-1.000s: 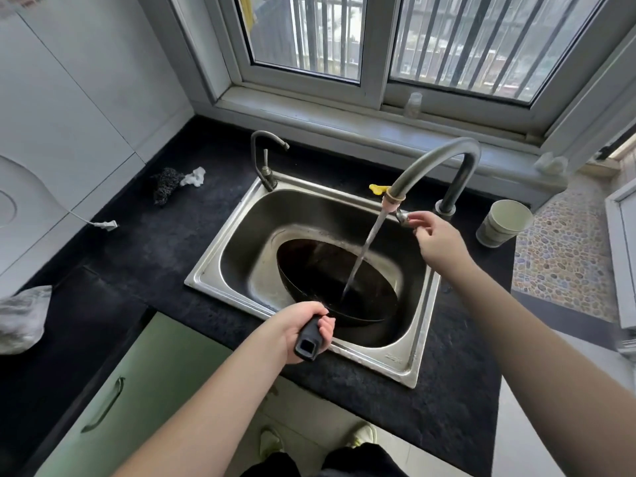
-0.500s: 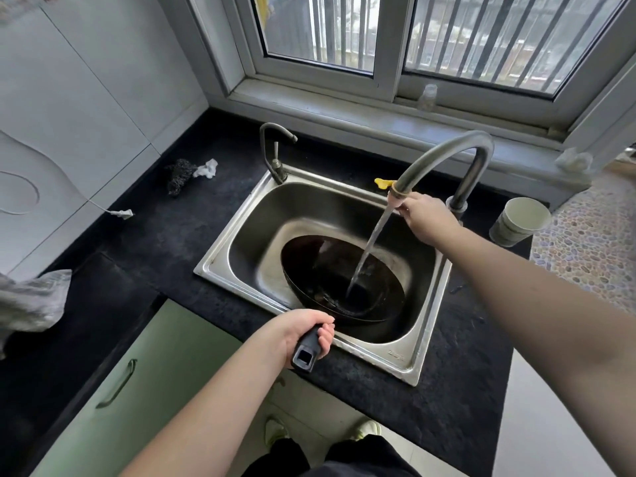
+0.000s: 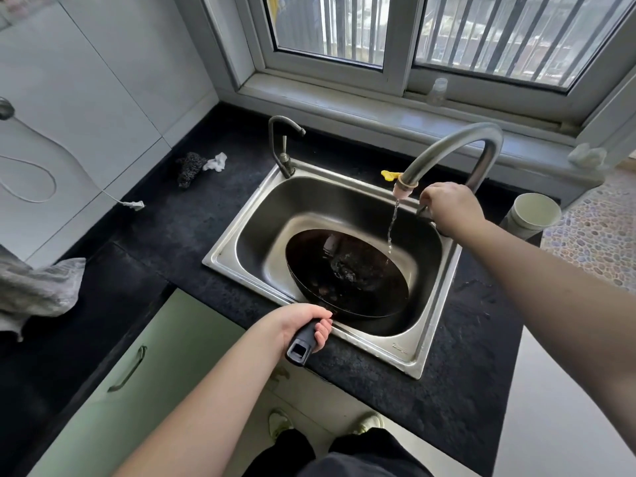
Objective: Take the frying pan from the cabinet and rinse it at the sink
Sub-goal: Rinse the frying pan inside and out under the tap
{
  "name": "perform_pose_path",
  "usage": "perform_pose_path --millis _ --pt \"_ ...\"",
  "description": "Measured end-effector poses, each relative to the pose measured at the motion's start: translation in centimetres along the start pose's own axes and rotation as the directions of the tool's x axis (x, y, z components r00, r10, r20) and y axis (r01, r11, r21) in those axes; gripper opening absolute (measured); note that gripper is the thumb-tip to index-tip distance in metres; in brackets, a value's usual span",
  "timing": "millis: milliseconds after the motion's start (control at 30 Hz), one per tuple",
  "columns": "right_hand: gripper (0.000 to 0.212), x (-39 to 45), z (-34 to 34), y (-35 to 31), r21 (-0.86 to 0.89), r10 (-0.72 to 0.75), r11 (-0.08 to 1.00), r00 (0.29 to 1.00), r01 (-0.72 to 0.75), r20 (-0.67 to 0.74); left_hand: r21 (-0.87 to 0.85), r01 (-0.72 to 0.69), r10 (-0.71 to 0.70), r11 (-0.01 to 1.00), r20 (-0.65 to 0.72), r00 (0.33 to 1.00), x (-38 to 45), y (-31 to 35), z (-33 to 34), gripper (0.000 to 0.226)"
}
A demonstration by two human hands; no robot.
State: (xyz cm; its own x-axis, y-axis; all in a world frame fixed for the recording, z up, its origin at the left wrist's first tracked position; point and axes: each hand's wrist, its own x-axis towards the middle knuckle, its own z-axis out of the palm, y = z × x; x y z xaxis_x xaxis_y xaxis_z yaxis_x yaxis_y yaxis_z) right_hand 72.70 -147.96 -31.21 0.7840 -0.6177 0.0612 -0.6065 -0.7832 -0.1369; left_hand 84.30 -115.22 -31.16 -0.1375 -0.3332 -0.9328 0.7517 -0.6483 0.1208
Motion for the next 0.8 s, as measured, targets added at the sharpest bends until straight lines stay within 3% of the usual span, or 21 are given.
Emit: perform_pose_path --millis 167,233,367,467,633,800 --pt "0.027 -2.9 -0.5 -1.4 0.239 0.028 0.971 0.988 0.010 -0.154 0.042 -0.014 0.014 0.999 -0.006 1.000 0.0 -0.4 -0.2 0.028" --pt "0.029 -5.3 -0.4 -2.0 0.368 0.103 0.929 0.983 -0.040 -0.154 0.058 -0.014 0.014 0.998 -0.013 1.000 0.0 -0.4 -0.2 0.028" --pt "0.029 -11.4 0.3 -4.4 0.553 0.283 0.798 0.959 -0.240 0.007 0.076 -0.018 0.019 0.997 -0.018 1.000 0.0 -0.4 -0.4 0.028" --pt "0.021 -15.7 0.7 -7.1 0.665 0.331 0.656 0.928 -0.358 0.173 0.050 -0.014 0.014 0.999 0.007 1.000 -0.1 -0.3 -0.5 0.026" --pt "0.016 -20.2 2.4 -11.6 0.715 0.260 0.508 0.877 -0.480 0.404 -0.144 -0.020 0.036 0.989 0.113 0.993 -0.1 -1.1 -1.2 0.011" --pt "0.021 -21.0 3.0 -16.2 0.748 0.214 0.242 0.786 -0.618 0.580 -0.247 -0.028 0.080 0.969 0.202 0.976 -0.8 -2.1 -2.1 0.013"
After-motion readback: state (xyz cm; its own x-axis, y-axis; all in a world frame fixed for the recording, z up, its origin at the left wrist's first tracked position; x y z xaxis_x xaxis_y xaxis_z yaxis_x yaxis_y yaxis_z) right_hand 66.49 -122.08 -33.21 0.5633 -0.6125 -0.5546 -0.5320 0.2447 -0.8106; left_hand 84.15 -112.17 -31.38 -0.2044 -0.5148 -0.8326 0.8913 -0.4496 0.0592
